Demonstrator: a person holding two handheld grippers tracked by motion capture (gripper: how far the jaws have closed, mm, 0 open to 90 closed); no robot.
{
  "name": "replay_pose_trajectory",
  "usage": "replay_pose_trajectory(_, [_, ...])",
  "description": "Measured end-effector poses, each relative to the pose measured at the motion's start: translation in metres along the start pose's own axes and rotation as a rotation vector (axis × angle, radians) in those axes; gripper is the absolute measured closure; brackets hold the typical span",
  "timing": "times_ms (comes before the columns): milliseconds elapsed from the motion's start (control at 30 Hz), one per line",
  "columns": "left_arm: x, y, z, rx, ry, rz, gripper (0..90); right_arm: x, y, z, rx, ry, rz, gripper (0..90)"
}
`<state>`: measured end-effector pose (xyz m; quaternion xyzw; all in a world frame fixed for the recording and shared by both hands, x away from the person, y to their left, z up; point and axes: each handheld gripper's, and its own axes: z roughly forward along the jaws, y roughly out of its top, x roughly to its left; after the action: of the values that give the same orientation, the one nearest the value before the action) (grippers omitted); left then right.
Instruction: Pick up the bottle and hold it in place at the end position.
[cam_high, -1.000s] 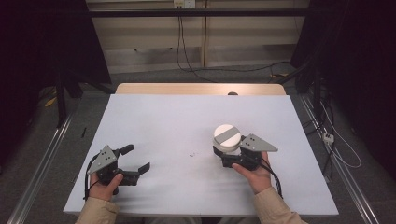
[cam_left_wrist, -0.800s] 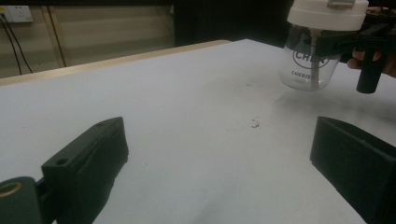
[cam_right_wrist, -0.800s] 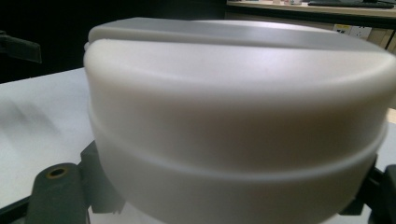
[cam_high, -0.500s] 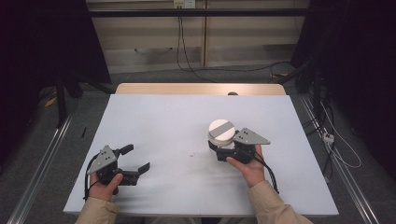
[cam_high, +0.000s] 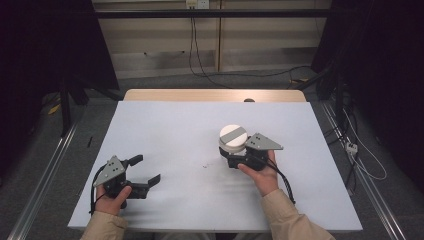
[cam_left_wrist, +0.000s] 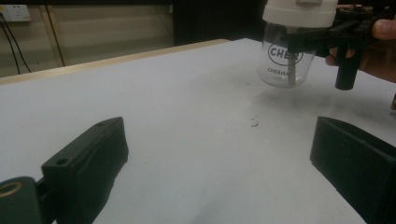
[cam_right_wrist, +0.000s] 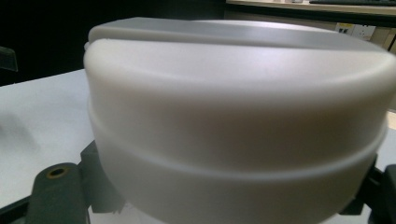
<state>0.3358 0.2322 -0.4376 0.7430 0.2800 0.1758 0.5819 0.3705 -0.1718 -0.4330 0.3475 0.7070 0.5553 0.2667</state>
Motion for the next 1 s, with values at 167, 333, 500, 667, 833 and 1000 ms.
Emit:
replay_pose_trajectory(167, [0.0, 0.0, 0.0, 0.0, -0.001, -0.001, 3.7, 0.0, 0.001, 0.004, 0.003, 0.0, 0.002, 18.4])
replay_pose_trajectory(333, [0.0, 0.0, 0.0, -0.001, -0.001, 0.0, 3.7, 0.0, 0.002, 0.008, 0.005, -0.002, 0.003, 18.4])
replay_pose_trajectory(500, [0.0, 0.0, 0.0, 0.0, -0.002, -0.001, 3.7, 0.0, 0.003, 0.012, 0.005, 0.0, 0.004, 18.4])
replay_pose_trajectory(667, [0.0, 0.0, 0.0, 0.003, -0.002, 0.002, 3.7, 0.0, 0.004, 0.017, 0.002, 0.0, 0.0, 18.4])
replay_pose_trajectory(833, [0.0, 0.0, 0.0, 0.003, -0.003, 0.006, 3.8, -0.001, 0.004, 0.02, 0.005, 0.004, 0.004, 18.4])
replay_pose_trajectory(1000, [0.0, 0.0, 0.0, -0.003, -0.003, -0.001, 3.8, -0.002, 0.005, 0.024, 0.002, -0.001, 0.006, 18.4])
